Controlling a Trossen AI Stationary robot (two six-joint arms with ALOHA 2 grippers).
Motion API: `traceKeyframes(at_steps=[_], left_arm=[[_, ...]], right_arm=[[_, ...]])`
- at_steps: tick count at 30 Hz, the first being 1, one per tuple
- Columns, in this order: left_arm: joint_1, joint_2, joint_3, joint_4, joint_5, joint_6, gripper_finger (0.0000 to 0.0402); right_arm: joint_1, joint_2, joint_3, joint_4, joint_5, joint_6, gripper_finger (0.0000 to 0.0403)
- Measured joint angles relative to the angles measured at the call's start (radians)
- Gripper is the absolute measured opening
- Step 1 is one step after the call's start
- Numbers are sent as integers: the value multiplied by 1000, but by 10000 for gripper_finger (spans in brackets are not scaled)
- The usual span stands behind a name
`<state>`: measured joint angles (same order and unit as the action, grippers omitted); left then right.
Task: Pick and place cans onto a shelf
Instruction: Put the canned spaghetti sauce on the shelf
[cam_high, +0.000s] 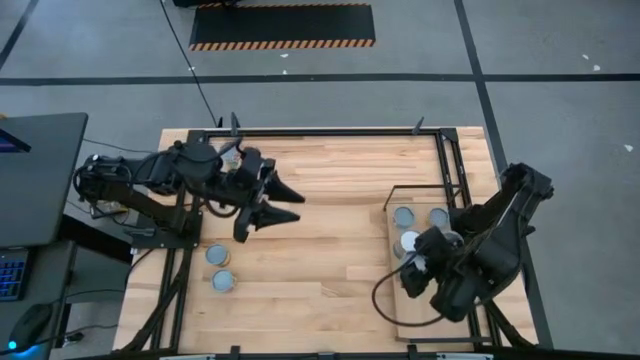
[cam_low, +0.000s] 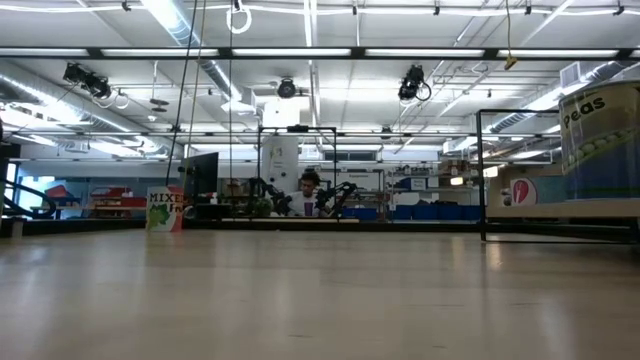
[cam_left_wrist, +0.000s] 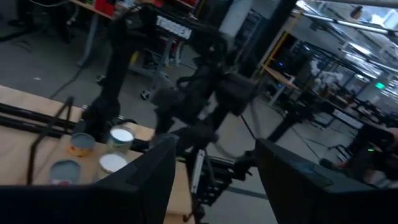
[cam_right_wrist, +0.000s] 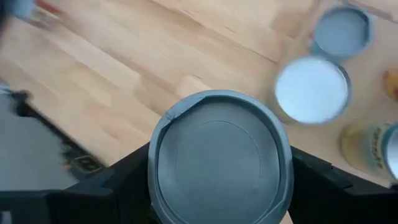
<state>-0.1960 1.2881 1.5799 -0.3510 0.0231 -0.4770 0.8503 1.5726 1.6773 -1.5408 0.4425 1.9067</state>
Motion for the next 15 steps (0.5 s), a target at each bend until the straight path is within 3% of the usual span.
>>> traceKeyframes(at_steps=[8,15], left_arm=[[-46,0,0,-6,-1,2,227],[-56,1,0,-6,0,2,227]], right_arm=[[107,8,-296,31,-30,283,291],[134,11,-446,195,-28,240,292]])
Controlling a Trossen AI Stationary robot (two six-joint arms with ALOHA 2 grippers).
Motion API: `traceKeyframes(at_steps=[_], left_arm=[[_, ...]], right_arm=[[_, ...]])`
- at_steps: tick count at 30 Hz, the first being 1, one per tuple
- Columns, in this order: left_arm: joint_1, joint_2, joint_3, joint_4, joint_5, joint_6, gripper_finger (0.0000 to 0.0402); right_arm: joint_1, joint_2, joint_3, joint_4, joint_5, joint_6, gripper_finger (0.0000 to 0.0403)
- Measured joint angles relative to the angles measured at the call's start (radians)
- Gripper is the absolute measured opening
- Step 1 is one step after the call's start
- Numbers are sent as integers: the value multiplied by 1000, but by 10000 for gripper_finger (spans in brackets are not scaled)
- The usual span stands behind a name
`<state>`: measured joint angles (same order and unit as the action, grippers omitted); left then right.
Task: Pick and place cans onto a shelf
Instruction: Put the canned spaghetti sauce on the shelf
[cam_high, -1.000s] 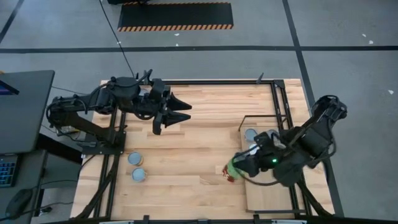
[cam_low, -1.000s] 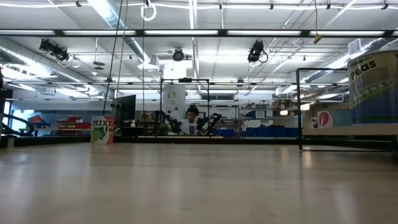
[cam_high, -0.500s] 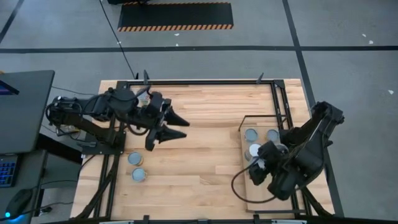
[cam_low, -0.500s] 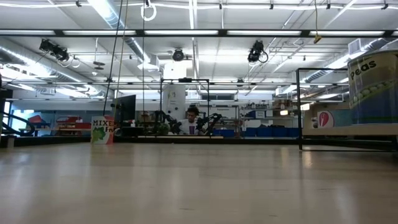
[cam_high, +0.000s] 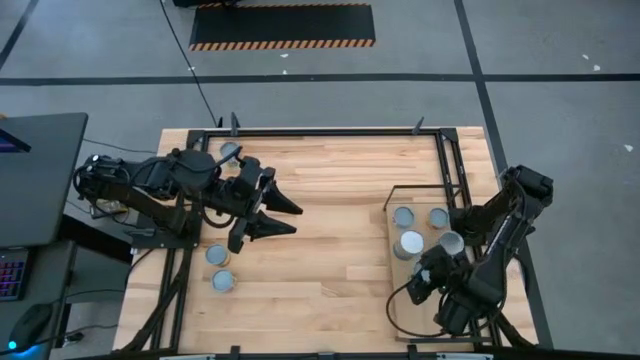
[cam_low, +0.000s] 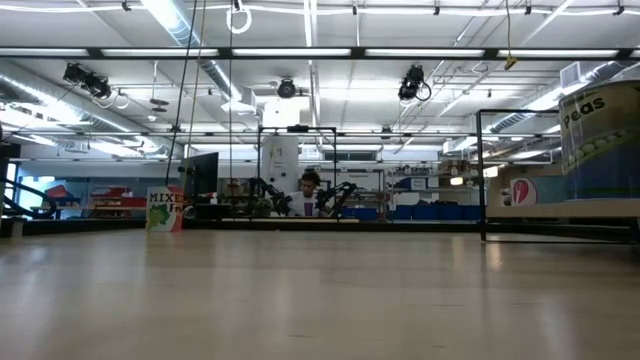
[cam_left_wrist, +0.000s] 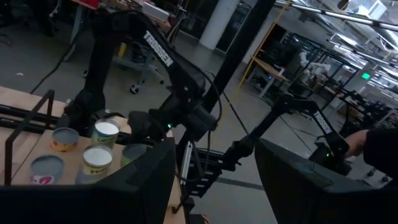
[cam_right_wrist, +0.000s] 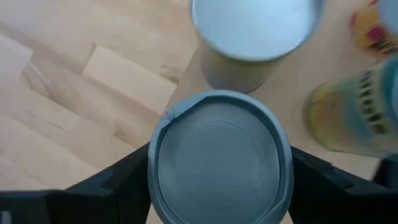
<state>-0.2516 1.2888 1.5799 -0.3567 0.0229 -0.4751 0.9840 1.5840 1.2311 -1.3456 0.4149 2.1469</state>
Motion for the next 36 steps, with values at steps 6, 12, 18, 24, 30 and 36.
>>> traceKeyframes(at_steps=[6,12,18,24,30,36], left_arm=[[3,0,0,1,-35,0,227],[3,0,0,1,-38,0,227],[3,0,0,1,-38,0,227],[3,0,0,1,-71,23,227],[3,1,0,1,-75,42,227],[-7,1,0,1,-75,42,227]], right_arm=[[4,2,-69,123,0,-26,313],[3,-1,-75,124,-6,-26,341],[2,-7,16,75,-32,-147,359],[-6,-8,154,-46,-115,-662,357],[8,-7,165,-41,-222,-1329,348],[-36,-4,171,-38,-241,-1722,328]])
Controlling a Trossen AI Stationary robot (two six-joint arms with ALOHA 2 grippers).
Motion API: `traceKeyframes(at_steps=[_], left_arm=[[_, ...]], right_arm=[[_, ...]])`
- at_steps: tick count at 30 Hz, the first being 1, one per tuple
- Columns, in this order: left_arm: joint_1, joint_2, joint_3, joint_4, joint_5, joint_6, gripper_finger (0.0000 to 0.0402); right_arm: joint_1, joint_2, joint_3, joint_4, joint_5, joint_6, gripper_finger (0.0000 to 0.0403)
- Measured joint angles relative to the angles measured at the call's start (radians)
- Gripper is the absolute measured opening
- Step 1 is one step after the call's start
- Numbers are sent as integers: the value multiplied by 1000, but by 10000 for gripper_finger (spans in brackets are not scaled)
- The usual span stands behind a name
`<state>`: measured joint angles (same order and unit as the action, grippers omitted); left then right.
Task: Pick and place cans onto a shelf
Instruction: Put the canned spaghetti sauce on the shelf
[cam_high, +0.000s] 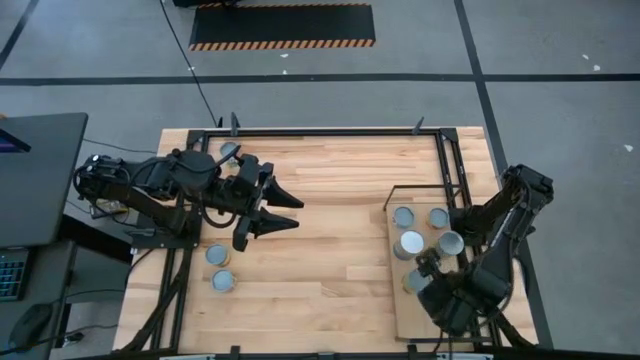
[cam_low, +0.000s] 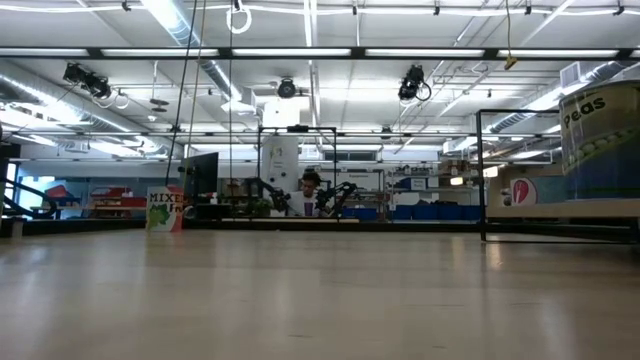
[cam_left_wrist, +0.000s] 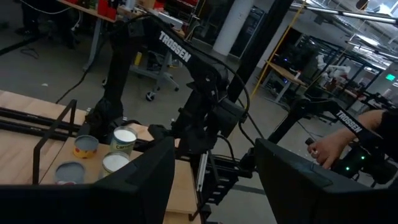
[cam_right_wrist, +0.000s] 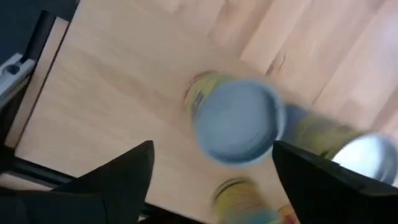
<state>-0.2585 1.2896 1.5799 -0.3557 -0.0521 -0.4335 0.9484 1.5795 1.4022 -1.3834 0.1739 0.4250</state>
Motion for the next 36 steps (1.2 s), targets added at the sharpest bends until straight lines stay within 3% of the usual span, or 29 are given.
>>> traceKeyframes(at_steps=[4,11,14,22,27,31,36], left_arm=[[-12,0,0,0,0,0,227],[-16,0,0,0,1,1,227],[-16,0,0,-1,0,1,227],[-21,0,0,-1,0,0,227],[-33,0,0,0,0,0,227],[-48,0,0,0,1,0,227],[-56,0,0,0,1,0,227]], right_arm=[[-49,0,2,17,-76,-234,258],[-129,-1,2,23,-92,-606,82],[-163,-1,-1,30,-100,-693,18],[-186,0,-82,67,-151,-924,22],[-186,0,-124,111,-145,-984,5],[-186,-1,-135,133,-170,-916,9],[-186,-1,-135,210,-238,-603,7]])
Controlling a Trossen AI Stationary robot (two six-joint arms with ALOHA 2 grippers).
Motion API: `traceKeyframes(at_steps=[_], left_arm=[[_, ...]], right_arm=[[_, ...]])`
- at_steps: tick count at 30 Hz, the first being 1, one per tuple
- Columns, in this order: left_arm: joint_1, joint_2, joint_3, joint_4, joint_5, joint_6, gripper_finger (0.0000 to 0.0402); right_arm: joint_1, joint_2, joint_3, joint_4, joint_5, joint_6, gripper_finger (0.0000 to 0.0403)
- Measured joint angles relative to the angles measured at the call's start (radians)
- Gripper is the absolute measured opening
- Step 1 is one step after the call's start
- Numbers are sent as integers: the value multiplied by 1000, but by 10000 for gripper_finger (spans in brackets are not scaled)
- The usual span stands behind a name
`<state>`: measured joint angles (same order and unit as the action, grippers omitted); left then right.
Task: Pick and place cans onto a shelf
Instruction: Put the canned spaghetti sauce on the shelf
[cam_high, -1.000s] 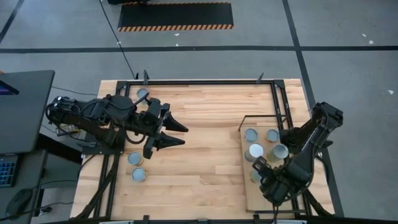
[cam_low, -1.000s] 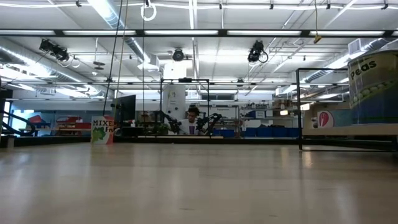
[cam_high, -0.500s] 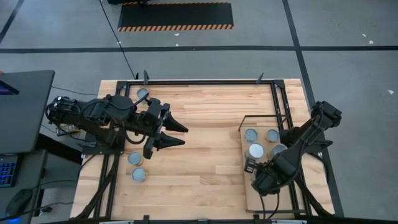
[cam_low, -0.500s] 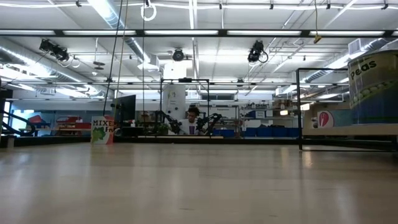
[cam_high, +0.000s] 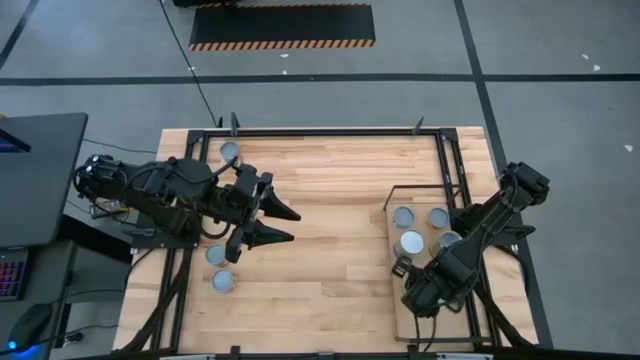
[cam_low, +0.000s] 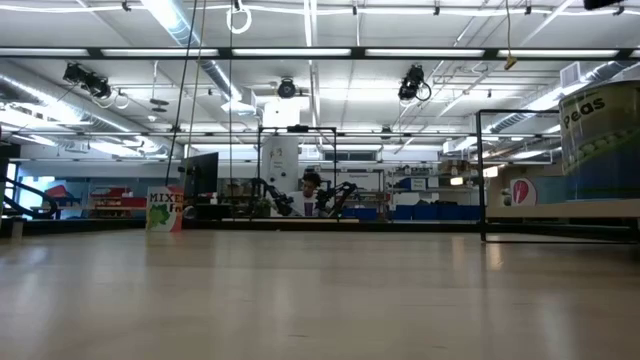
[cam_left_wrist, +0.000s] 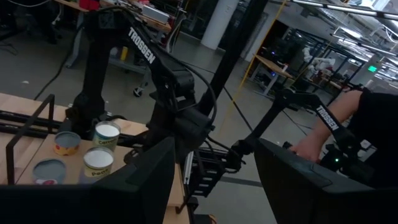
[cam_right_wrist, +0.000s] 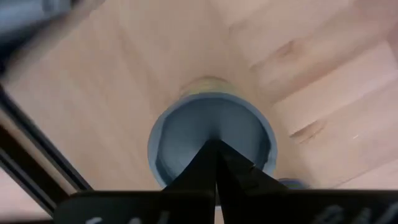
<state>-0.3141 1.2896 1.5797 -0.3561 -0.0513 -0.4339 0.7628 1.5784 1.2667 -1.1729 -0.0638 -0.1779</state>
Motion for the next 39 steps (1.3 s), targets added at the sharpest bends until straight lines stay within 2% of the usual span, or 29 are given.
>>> traceKeyframes(at_steps=[7,10,14,18,22,25,29,34,39], left_arm=[[0,0,0,0,0,1,227],[0,0,0,0,0,1,227],[0,0,0,0,0,2,227],[0,0,0,0,0,3,227],[1,0,0,0,0,3,227],[0,0,0,0,0,3,227],[0,0,0,0,0,3,227],[0,0,0,0,0,2,227],[1,0,0,1,0,2,227]], right_arm=[[-10,0,0,43,-12,622,7],[-13,0,0,44,-10,788,6],[-6,1,28,44,-10,802,4],[-5,1,70,43,-7,749,4],[-13,1,73,38,83,733,4],[-34,1,73,40,111,726,4],[-54,4,70,49,110,721,4],[-71,8,25,119,53,720,4],[-78,8,9,62,44,757,4]])
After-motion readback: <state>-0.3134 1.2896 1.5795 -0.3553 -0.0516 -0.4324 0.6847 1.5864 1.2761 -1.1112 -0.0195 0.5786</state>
